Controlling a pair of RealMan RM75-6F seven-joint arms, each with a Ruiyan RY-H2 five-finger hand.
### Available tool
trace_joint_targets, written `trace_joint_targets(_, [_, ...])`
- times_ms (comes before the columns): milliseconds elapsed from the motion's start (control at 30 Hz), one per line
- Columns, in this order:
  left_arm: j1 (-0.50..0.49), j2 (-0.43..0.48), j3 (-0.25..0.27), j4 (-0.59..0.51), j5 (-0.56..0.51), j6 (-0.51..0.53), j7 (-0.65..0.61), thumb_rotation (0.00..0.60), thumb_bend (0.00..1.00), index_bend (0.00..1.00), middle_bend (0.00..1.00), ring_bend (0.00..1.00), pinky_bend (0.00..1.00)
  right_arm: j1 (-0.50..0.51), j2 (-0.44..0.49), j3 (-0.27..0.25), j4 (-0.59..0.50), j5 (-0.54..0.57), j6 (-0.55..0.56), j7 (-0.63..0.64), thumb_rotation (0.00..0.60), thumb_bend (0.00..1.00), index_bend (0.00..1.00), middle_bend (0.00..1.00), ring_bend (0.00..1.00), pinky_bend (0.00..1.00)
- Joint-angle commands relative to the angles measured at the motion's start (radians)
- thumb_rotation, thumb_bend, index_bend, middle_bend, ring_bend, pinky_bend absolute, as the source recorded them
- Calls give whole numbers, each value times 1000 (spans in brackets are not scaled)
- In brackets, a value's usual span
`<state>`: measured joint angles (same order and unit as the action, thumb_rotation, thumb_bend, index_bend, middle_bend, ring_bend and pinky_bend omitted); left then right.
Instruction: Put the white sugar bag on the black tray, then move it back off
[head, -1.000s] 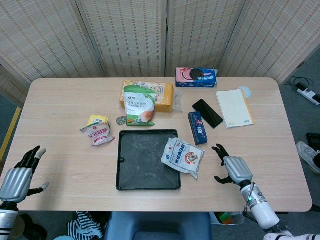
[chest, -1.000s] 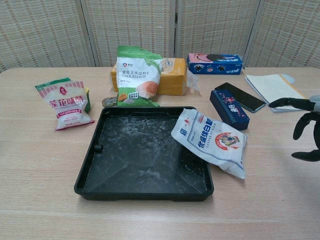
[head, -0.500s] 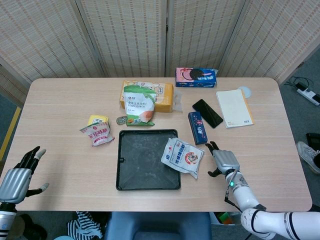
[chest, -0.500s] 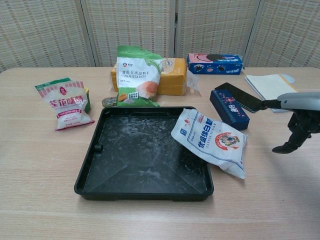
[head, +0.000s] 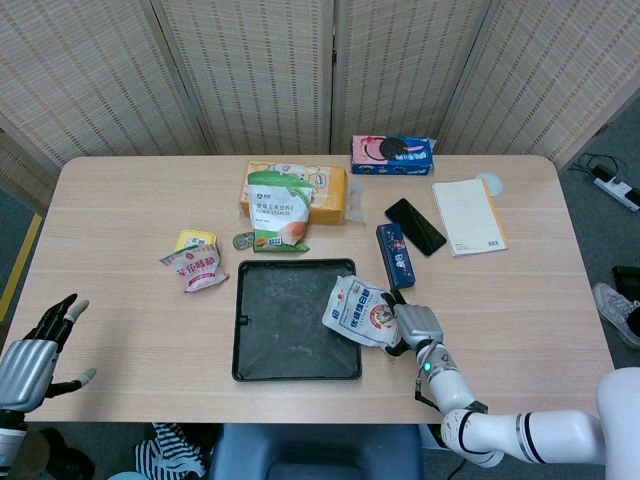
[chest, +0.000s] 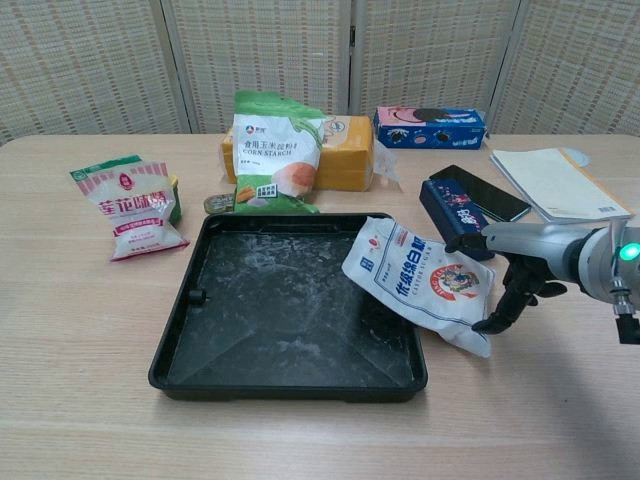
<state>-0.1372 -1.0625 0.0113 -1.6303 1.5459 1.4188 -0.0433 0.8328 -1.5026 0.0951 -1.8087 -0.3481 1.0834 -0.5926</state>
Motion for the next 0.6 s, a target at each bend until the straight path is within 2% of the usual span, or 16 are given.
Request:
trace_joint_targets(33, [1,5,1,3,2,1,-11,600,217,32,4,92,375,-12,-4,3,1,-15,12,16,600,280,0,0,785,917])
trace_joint_targets(200, [3,10,5,1,14,5,-24,600,217,34,6,92,376,-28,-20,1,29,-36,11,36,600,281,0,0,784,917])
trace_joint_targets(433, [6,17,9,2,27,14,-40,600,217,38,8,92,381,-31,-66,27,129,2,-96,90,600,280,0,0,784,917])
trace_joint_targets(600, [5,20,7,5,27,13,-49,600,216,43,8,92,382,-21,-100,35,185,5,-126,97,600,280,0,0,785,917])
